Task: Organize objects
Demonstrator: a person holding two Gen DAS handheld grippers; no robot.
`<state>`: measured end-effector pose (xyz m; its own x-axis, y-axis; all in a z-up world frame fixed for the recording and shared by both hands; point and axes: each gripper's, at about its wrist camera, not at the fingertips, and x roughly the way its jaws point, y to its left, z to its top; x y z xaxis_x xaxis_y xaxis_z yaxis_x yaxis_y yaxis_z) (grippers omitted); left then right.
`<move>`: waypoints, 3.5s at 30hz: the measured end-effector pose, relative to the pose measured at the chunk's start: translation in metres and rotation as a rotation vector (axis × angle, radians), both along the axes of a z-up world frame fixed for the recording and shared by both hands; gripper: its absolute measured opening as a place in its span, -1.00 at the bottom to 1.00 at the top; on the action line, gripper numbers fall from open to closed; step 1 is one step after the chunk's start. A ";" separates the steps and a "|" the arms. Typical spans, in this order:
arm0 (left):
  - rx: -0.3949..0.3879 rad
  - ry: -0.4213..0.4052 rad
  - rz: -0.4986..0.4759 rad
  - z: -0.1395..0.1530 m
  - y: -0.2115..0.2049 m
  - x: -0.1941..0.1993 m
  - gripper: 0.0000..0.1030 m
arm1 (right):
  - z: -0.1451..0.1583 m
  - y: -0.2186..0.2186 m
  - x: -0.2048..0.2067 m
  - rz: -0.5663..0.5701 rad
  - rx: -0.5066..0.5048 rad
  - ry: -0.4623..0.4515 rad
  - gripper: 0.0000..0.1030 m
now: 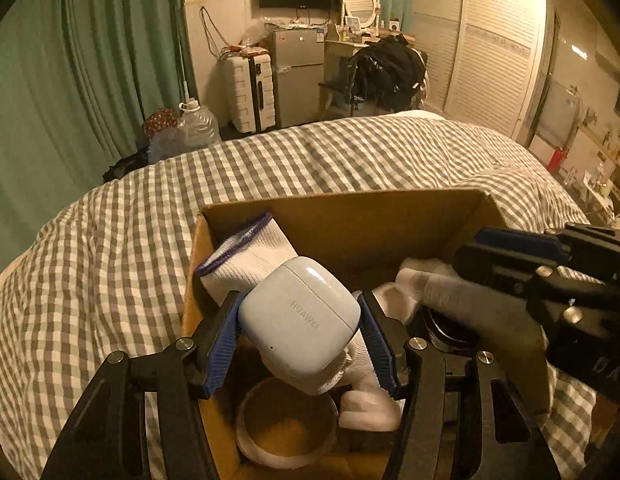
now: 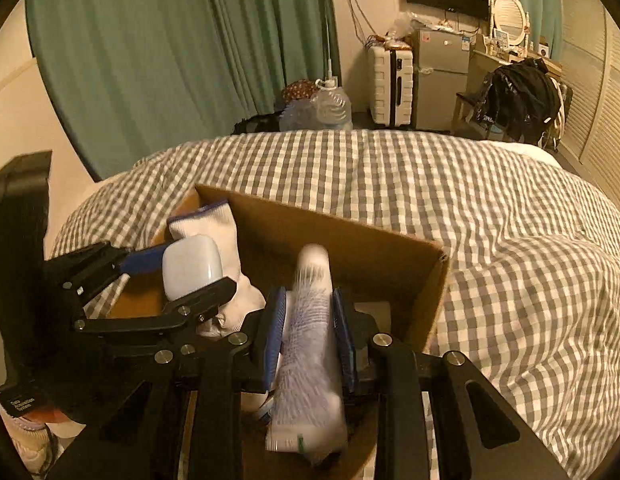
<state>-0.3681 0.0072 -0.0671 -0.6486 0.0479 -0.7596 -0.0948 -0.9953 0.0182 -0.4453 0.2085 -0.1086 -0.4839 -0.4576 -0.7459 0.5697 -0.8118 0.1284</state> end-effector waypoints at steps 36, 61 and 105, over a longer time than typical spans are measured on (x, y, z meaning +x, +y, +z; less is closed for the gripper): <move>-0.077 0.643 0.099 0.259 -0.010 0.264 1.00 | 0.258 0.099 0.268 -0.192 -0.175 0.633 0.99; -0.088 0.453 0.281 0.057 -0.020 0.257 1.00 | 0.029 0.093 0.258 -0.306 -0.052 0.492 0.99; -0.075 0.435 0.284 0.053 -0.018 0.255 1.00 | 0.024 0.090 0.256 -0.325 -0.038 0.493 0.99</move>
